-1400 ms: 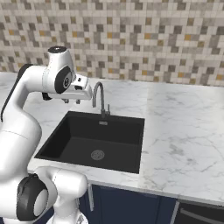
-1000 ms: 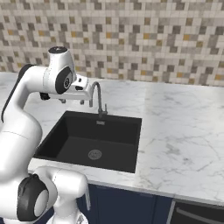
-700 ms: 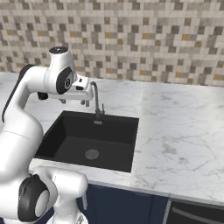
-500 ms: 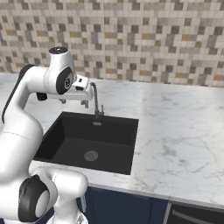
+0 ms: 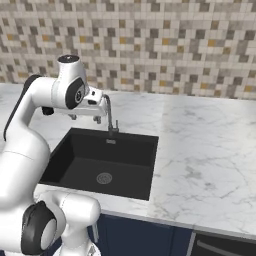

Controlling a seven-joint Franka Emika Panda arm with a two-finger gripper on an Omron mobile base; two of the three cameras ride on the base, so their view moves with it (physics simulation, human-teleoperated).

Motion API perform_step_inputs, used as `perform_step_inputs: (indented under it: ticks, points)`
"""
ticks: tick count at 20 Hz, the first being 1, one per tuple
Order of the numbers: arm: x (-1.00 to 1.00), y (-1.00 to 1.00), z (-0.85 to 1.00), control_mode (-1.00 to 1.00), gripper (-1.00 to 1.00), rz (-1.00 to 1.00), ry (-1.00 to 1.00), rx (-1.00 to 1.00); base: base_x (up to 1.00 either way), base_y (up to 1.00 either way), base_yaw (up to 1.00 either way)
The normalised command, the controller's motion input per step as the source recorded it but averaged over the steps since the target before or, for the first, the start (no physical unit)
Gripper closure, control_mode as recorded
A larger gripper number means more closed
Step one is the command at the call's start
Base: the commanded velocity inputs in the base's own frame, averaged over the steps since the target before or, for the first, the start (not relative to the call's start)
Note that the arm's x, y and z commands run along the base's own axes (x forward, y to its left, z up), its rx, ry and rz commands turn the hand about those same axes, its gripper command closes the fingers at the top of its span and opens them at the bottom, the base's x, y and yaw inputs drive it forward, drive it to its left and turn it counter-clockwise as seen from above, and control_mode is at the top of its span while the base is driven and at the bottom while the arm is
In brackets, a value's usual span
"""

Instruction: Turn on the sink faucet. Then move the broccoli from the counter to the sink. Turn off the sink. Move the vegetable from the sink to the pot next to the stove. Finally move the pot to the front left burner.

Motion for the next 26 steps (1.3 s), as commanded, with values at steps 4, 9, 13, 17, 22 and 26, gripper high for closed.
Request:
perform_step_inputs:
  ticks: [4,9,13,17,22,26]
  points:
    - [-0.06,-0.67,-0.43,-1.00,-1.00,0.02,-0.19,0.05,0.00,0.00,0.00]
    - [-0.01,-0.96,-0.37,-1.00,-1.00,0.15,-0.20,0.11,0.00,0.00,0.00]
    - [0.25,-0.61,-0.41,-1.00,-1.00,0.18,-0.17,0.06,0.00,0.00,0.00]
    - [0.63,-0.09,-0.24,-1.00,-1.00,0.13,-0.05,0.02,0.00,0.00,0.00]
    - [0.63,-0.05,-0.12,-1.00,-1.00,0.24,-0.07,0.06,0.00,0.00,0.00]
    - [0.57,-0.13,-0.06,-1.00,-1.00,0.28,-0.01,0.07,0.00,0.00,0.00]
